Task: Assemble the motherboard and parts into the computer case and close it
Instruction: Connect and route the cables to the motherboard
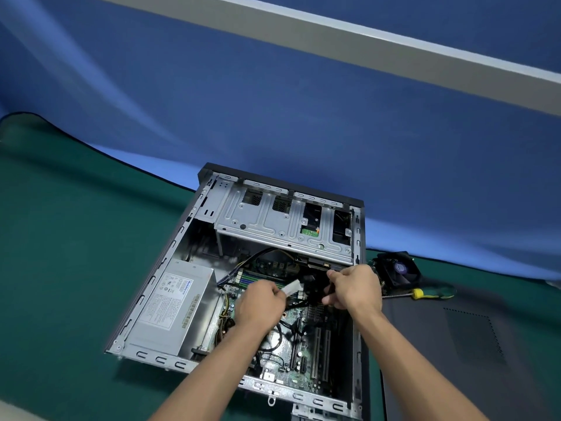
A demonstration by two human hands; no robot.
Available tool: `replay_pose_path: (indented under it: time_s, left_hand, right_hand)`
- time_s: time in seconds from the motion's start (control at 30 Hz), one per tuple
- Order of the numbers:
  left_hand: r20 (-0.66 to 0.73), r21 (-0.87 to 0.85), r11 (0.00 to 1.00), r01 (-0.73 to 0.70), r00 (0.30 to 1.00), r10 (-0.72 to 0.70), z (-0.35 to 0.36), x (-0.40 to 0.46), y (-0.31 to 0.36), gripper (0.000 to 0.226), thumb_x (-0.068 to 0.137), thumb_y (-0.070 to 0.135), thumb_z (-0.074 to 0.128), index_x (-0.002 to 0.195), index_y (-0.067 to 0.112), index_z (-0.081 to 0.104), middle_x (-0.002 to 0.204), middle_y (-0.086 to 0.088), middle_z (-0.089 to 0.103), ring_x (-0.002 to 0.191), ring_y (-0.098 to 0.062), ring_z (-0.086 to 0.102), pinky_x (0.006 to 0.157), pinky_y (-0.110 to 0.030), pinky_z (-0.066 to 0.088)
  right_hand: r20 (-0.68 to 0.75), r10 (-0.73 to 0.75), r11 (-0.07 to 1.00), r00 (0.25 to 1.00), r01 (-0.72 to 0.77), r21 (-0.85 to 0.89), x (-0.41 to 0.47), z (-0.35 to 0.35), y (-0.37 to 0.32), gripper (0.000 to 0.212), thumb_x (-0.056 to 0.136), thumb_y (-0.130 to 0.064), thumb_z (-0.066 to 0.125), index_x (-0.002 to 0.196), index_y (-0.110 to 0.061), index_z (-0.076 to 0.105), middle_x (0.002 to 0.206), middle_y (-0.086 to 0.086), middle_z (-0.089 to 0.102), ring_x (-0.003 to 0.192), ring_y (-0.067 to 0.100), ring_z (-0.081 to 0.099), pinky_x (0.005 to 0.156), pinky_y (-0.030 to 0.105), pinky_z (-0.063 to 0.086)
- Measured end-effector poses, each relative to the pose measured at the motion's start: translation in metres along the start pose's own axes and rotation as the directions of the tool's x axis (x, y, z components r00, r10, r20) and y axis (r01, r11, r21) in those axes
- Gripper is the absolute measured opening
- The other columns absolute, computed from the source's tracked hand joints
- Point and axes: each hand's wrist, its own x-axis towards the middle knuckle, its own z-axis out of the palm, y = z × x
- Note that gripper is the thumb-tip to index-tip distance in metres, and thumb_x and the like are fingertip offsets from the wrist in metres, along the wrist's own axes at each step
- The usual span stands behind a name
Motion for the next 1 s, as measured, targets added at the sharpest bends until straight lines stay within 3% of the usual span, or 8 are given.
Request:
replay_pose_path:
  time_s: [0.1,0.17,0.27,0.37,0.5,0.6,0.8,1.0]
  left_hand:
    - [-0.259,0.171,0.985,-0.038,0.962,0.082,-0.008,-0.001,0.004,0.029,0.094,0.033,0.043,0.100,0.020,0.068,0.104,0.005,0.058,0.087,-0.009,0.053,0.066,-0.023,0.038]
    - [-0.282,0.234,0.971,-0.048,0.952,0.115,-0.016,-0.001,-0.001,0.028,0.093,0.031,0.042,0.102,0.020,0.066,0.110,0.002,0.057,0.097,-0.012,0.052,0.068,-0.025,0.039]
    - [-0.210,0.340,0.940,0.021,0.976,0.054,-0.026,-0.003,-0.017,0.023,0.092,0.027,0.044,0.080,0.017,0.061,0.090,0.000,0.060,0.080,-0.016,0.057,0.067,-0.027,0.047]
    - [-0.122,0.389,0.919,0.064,0.992,-0.018,-0.026,-0.007,-0.026,0.034,0.092,0.032,0.046,0.060,0.019,0.047,0.061,0.007,0.051,0.053,-0.007,0.048,0.054,-0.023,0.038]
    - [0.092,0.239,0.968,0.077,0.991,-0.101,-0.017,0.000,-0.029,0.031,0.095,0.031,0.044,0.069,0.016,0.052,0.065,0.005,0.056,0.061,-0.012,0.053,0.067,-0.026,0.043]
    - [0.170,-0.075,0.991,0.114,0.980,-0.100,-0.014,0.006,-0.028,0.024,0.097,0.026,0.044,0.081,0.014,0.057,0.070,-0.001,0.067,0.063,-0.017,0.060,0.073,-0.030,0.050]
    - [0.323,-0.398,0.896,0.194,0.945,-0.061,-0.016,0.000,-0.014,0.023,0.095,0.014,0.056,0.100,-0.008,0.058,0.062,-0.008,0.066,0.035,-0.012,0.045,0.037,-0.020,0.034]
    - [0.251,-0.651,0.735,0.189,0.968,-0.027,-0.031,-0.007,-0.009,0.018,0.090,-0.002,0.046,0.073,0.003,0.050,0.062,-0.016,0.067,0.031,-0.012,0.040,0.032,-0.020,0.024]
  right_hand:
    - [0.045,-0.019,0.996,0.999,0.015,0.084,-0.001,-0.007,-0.001,0.025,0.094,-0.025,0.060,0.081,-0.004,0.064,0.057,0.010,0.069,0.061,0.031,0.070,0.053,0.033,0.055]
    - [0.034,-0.055,0.995,0.998,0.053,0.082,-0.005,-0.007,0.000,0.030,0.093,-0.027,0.061,0.079,-0.001,0.064,0.055,0.011,0.068,0.057,0.031,0.069,0.050,0.033,0.056]
    - [-0.011,-0.158,0.980,0.987,0.156,-0.123,-0.010,-0.002,0.001,0.042,0.094,-0.032,0.058,0.074,0.004,0.062,0.055,0.013,0.066,0.053,0.029,0.067,0.061,0.040,0.058]
    - [-0.009,-0.229,0.906,0.973,0.210,-0.368,-0.015,-0.004,-0.004,0.045,0.095,-0.037,0.055,0.073,0.001,0.064,0.061,0.010,0.065,0.062,0.028,0.067,0.069,0.036,0.057]
    - [0.019,-0.256,0.891,0.966,0.244,-0.383,-0.017,-0.010,0.001,0.041,0.095,-0.036,0.055,0.074,-0.002,0.065,0.062,0.009,0.067,0.064,0.025,0.068,0.071,0.036,0.057]
    - [0.054,-0.295,0.861,0.954,0.290,-0.417,-0.019,-0.008,0.006,0.037,0.096,-0.038,0.052,0.069,-0.014,0.061,0.058,0.000,0.063,0.065,0.019,0.066,0.070,0.029,0.053]
    - [0.004,-0.334,0.826,0.943,0.294,-0.481,-0.019,-0.001,0.015,0.038,0.095,-0.041,0.050,0.062,-0.023,0.051,0.055,-0.011,0.055,0.061,0.008,0.051,0.057,0.025,0.034]
    - [-0.024,-0.436,0.751,0.899,0.349,-0.561,-0.026,0.010,0.013,0.025,0.096,-0.040,0.044,0.079,-0.028,0.057,0.061,-0.013,0.052,0.063,0.012,0.050,0.051,0.025,0.027]
